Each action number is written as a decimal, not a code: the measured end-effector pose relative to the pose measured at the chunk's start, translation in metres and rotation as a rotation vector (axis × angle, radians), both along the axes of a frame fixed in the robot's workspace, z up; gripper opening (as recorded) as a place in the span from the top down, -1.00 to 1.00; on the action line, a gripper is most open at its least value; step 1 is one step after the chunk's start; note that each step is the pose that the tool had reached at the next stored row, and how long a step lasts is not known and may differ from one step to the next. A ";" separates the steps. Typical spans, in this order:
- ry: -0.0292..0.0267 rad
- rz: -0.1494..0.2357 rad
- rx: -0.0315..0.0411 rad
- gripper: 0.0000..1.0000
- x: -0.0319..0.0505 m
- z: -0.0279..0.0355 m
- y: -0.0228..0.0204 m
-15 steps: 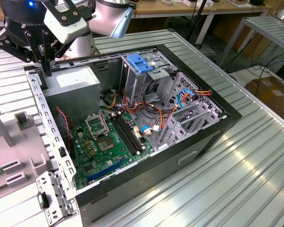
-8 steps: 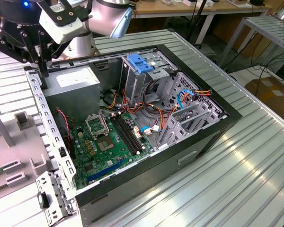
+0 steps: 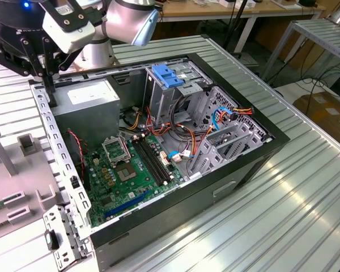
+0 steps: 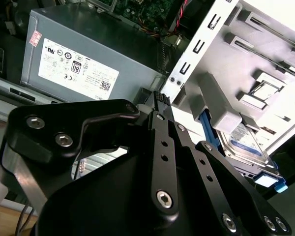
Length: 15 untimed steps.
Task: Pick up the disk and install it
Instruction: 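Reach for the disk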
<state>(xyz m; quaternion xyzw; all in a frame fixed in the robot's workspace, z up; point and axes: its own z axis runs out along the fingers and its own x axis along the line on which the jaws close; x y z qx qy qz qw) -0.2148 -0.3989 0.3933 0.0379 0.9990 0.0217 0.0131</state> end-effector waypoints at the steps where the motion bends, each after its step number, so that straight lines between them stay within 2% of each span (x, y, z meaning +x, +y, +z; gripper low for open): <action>1: 0.0000 0.000 0.0000 0.79 -0.0006 0.0000 0.0000; 15: 0.0000 0.000 0.0000 0.79 -0.0094 0.0000 0.0000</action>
